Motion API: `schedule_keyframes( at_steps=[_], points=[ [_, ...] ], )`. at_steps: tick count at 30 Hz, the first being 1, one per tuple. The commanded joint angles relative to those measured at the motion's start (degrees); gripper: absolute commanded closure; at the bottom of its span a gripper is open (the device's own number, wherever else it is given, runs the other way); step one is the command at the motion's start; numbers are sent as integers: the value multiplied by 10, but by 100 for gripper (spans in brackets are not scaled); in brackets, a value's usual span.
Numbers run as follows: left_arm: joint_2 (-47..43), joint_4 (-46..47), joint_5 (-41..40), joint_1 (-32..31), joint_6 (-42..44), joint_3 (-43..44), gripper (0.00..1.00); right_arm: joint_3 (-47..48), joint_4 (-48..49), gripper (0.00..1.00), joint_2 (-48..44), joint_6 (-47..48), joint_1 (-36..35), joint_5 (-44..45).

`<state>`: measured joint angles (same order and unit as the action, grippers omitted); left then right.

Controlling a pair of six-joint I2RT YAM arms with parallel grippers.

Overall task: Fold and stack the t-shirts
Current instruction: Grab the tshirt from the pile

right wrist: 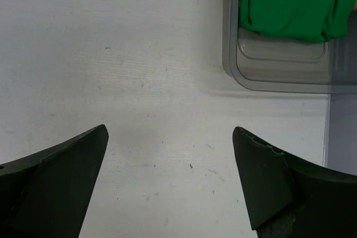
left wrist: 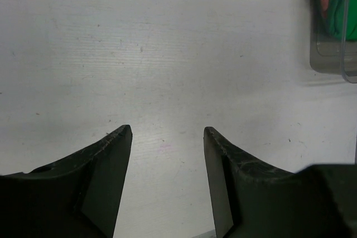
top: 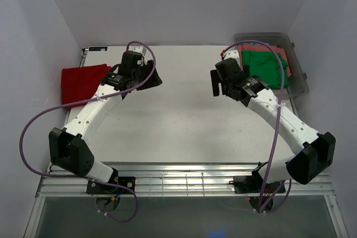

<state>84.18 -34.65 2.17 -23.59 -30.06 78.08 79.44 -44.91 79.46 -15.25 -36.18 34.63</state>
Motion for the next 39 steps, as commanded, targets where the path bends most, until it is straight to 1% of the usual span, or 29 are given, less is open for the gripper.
schedule_keyframes(
  at_steps=[1, 2, 3, 4, 5, 7, 8, 10, 11, 13, 15, 19, 22, 26, 28, 29, 30, 34, 39],
  points=[
    [-33, -3, 13, 0, -7, -27, 35, -52, 170, 2, -15, 81, 68, -2],
    [-37, -4, 12, 0, -10, -32, 36, -53, 210, 5, 4, 85, 128, -22],
    [-45, -6, 12, 0, -12, -36, 36, -49, 218, 7, 21, 81, 155, -40],
    [-49, -7, 11, 0, -13, -45, 36, -25, 224, 8, 61, 81, 181, -77],
    [-53, -7, 8, 0, -15, -50, 36, -6, 224, 9, 82, 76, 217, -84],
    [-65, -6, 10, 0, -17, -58, 36, 29, 224, 9, 125, 75, 243, -107],
    [-68, -6, 10, 0, -18, -64, 36, 69, 224, 9, 167, 76, 261, -113],
    [-75, -7, 12, 0, -16, -72, 35, 112, 218, 9, 208, 79, 271, -118],
    [-78, -8, 11, 0, -18, -81, 36, 148, 220, 9, 246, 85, 282, -128],
    [-89, -8, 6, 0, -20, -91, 36, 185, 215, 13, 285, 90, 290, -160],
    [-96, -9, 2, 0, -21, -104, 36, 233, 214, 19, 336, 90, 298, -167],
    [-112, -12, -5, 0, -19, -125, 36, 306, 212, 24, 421, 89, 306, -171],
    [-122, -17, -10, 0, -17, -142, 36, 358, 209, 27, 463, 88, 314, -166],
    [-138, -19, -13, 0, -11, -159, 36, 403, 211, 30, 496, 79, 322, -165],
    [-140, -20, -13, 0, -8, -166, 36, 425, 209, 30, 510, 80, 323, -151],
    [-139, -19, -31, 0, -5, -167, 36, 430, 211, 30, 513, 85, 324, -145],
    [-135, -19, -31, 0, -2, -168, 36, 434, 211, 30, 516, 86, 325, -138],
    [-122, -18, -35, 0, 0, -170, 36, 442, 211, 30, 526, 85, 333, -134],
    [-101, -14, -31, 0, 1, -163, 36, 427, 212, 30, 535, 87, 340, -128]
  ],
)
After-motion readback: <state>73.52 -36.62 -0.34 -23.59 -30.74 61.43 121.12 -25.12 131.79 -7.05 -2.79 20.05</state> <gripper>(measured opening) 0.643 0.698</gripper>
